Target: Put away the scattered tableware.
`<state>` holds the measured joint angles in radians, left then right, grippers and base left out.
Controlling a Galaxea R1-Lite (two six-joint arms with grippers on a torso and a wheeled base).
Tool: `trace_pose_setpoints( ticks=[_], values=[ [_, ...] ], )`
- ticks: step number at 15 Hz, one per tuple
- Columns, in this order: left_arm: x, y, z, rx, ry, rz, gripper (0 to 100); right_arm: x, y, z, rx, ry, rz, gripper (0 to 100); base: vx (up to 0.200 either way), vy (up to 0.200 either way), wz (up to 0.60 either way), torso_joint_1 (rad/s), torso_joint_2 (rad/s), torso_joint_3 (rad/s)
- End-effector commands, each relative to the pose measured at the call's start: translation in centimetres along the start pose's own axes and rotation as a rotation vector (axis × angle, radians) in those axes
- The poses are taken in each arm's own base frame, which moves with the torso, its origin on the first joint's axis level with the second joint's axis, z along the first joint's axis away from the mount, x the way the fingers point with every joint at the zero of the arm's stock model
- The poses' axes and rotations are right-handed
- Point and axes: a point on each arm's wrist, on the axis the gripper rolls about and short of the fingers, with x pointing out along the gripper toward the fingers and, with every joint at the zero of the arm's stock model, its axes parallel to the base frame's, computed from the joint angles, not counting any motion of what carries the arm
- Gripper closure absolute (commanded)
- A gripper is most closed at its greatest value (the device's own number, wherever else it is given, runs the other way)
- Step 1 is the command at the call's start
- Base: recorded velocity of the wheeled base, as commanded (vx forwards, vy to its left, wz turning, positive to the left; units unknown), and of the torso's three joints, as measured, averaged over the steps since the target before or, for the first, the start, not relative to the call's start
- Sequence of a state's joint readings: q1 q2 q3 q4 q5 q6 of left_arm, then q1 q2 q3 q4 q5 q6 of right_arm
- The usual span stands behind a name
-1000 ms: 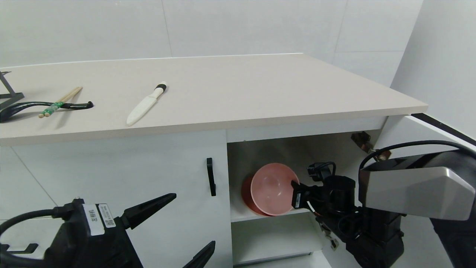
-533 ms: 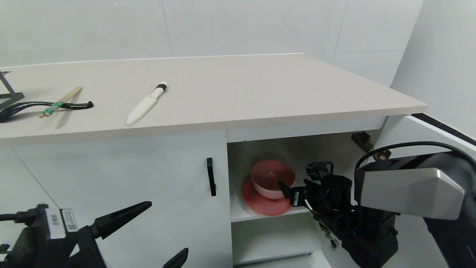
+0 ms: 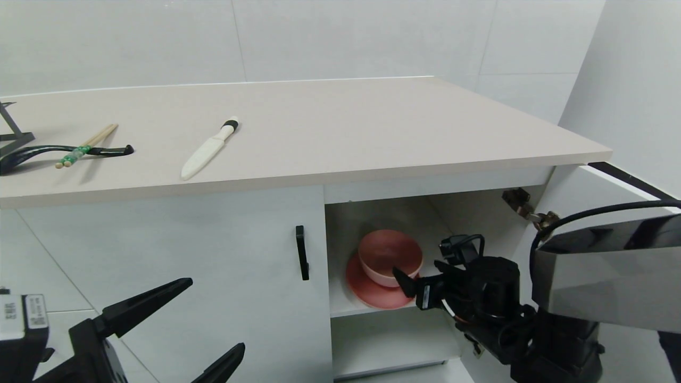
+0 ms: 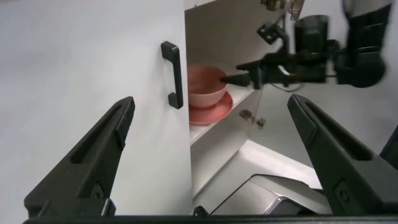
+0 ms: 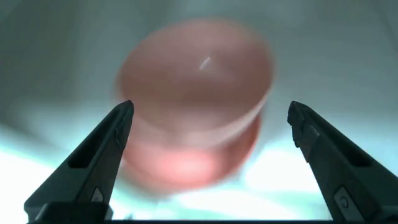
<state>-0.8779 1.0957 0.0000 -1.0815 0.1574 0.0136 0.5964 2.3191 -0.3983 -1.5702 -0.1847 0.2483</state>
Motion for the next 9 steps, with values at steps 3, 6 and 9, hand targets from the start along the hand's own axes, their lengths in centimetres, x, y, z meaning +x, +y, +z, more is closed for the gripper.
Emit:
trace_pose_setpoints(
  ticks=[3,6,9],
  values=[
    [-0.5,0.1,0.1,-0.002,-0.013,0.001,0,-7.9,3.2,0.7,-0.063,0.018,0.056,0,0.0,0.0,0.0,0.0,0.0,0.0],
    [-1.3,0.3,-0.1,0.003,0.007,0.012,0,-12.1,3.9,0.5,-0.105,0.045,0.133,0,0.0,0.0,0.0,0.0,0.0,0.0],
    [-1.4,0.6,0.0,0.002,0.003,0.039,0,-14.0,5.1,0.8,-0.11,-0.009,0.136,0,0.0,0.0,0.0,0.0,0.0,0.0]
  ],
)
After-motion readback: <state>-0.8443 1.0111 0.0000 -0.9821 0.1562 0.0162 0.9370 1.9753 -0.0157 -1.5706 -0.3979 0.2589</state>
